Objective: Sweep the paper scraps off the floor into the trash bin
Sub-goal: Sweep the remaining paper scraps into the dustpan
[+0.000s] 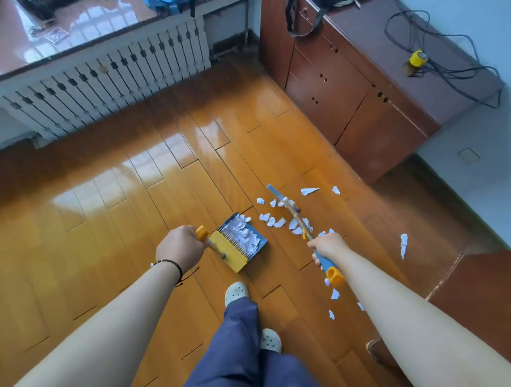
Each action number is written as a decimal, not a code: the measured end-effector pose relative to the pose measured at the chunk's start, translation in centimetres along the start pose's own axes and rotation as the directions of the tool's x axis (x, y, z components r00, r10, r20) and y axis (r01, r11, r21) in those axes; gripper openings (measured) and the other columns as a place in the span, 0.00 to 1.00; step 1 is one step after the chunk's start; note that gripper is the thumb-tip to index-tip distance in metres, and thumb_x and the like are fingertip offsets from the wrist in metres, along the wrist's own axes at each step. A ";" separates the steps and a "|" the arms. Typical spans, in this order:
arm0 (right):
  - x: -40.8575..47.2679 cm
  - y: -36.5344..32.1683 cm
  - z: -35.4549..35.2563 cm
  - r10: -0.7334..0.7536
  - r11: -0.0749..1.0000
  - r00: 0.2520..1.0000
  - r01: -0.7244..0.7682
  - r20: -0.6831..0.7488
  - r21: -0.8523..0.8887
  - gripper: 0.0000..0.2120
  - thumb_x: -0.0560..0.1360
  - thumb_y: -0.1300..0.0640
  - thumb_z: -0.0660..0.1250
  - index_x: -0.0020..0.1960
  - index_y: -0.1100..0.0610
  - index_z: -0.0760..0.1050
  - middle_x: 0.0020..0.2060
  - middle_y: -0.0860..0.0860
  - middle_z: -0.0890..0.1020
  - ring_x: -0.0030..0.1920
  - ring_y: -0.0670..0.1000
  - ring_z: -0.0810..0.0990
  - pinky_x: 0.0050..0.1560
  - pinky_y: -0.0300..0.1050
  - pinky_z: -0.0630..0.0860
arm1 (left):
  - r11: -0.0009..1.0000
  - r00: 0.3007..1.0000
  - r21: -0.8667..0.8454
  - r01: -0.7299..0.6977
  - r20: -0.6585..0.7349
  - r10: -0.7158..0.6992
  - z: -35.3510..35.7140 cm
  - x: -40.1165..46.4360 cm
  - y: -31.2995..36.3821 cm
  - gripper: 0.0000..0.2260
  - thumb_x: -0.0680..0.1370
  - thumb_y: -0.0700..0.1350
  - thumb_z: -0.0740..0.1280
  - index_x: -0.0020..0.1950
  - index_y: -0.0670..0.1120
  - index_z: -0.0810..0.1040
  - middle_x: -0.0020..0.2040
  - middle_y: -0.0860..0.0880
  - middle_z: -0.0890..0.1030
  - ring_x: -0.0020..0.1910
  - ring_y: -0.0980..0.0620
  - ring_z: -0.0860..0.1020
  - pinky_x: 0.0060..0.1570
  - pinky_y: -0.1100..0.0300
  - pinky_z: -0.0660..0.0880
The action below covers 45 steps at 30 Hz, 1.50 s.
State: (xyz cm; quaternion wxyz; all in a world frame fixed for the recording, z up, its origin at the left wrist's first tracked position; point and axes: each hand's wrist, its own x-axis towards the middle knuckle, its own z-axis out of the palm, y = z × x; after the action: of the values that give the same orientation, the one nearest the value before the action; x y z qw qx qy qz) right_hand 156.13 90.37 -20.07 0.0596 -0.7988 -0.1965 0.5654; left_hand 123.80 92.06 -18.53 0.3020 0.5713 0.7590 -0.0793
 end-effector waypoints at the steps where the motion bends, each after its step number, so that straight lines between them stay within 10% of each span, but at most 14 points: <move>1: 1.2 -1.0 0.0 0.002 1.000 1.000 -0.002 -0.014 0.004 0.09 0.78 0.62 0.65 0.56 0.67 0.74 0.31 0.58 0.75 0.25 0.54 0.72 0.20 0.38 0.70 | 1.000 1.000 0.009 0.000 0.003 0.000 -0.4 0.9 0.1 0.10 0.80 0.54 0.68 0.42 0.50 0.78 0.34 0.50 0.79 0.32 0.50 0.77 0.28 0.61 0.69; 11: 9.2 -7.1 5.8 0.057 0.978 0.998 -0.051 0.023 -0.202 0.15 0.77 0.62 0.62 0.62 0.65 0.69 0.47 0.61 0.78 0.45 0.58 0.75 0.48 0.49 0.79 | 0.998 0.998 0.057 -0.016 0.060 0.013 -2.8 7.5 3.0 0.13 0.81 0.53 0.67 0.38 0.52 0.72 0.34 0.53 0.77 0.30 0.54 0.74 0.28 0.62 0.67; 17: 4.6 -6.7 6.0 0.085 0.957 0.988 -0.045 0.126 -0.288 0.10 0.79 0.63 0.63 0.58 0.66 0.74 0.35 0.59 0.76 0.27 0.54 0.74 0.26 0.41 0.74 | 0.997 0.994 0.077 -0.027 0.106 0.019 -4.2 9.9 4.9 0.08 0.80 0.51 0.67 0.43 0.49 0.77 0.37 0.50 0.80 0.33 0.51 0.76 0.29 0.61 0.69; 28: 0.8 -5.0 -1.3 -0.008 0.952 0.983 0.063 0.181 -0.299 0.13 0.76 0.62 0.64 0.60 0.58 0.72 0.29 0.57 0.75 0.26 0.53 0.72 0.28 0.42 0.73 | 0.997 0.992 0.066 -0.040 0.126 0.031 -4.8 10.2 3.9 0.12 0.79 0.54 0.67 0.40 0.49 0.75 0.34 0.51 0.77 0.31 0.51 0.74 0.30 0.61 0.69; 45: 3.2 -1.3 -4.7 0.131 0.991 0.982 -0.133 -0.135 -0.005 0.07 0.77 0.63 0.65 0.52 0.67 0.74 0.30 0.59 0.77 0.21 0.54 0.75 0.21 0.37 0.70 | 0.873 0.926 0.323 -0.365 0.219 0.306 -2.7 9.9 11.6 0.08 0.79 0.56 0.68 0.48 0.53 0.79 0.39 0.53 0.80 0.40 0.50 0.81 0.40 0.56 0.82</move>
State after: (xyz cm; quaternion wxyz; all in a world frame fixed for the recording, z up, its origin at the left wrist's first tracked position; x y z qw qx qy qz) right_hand 161.11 93.37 -20.79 0.0295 -0.8467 -0.1426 0.5118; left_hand 131.84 105.31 -19.16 0.2624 0.7316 0.5937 -0.2083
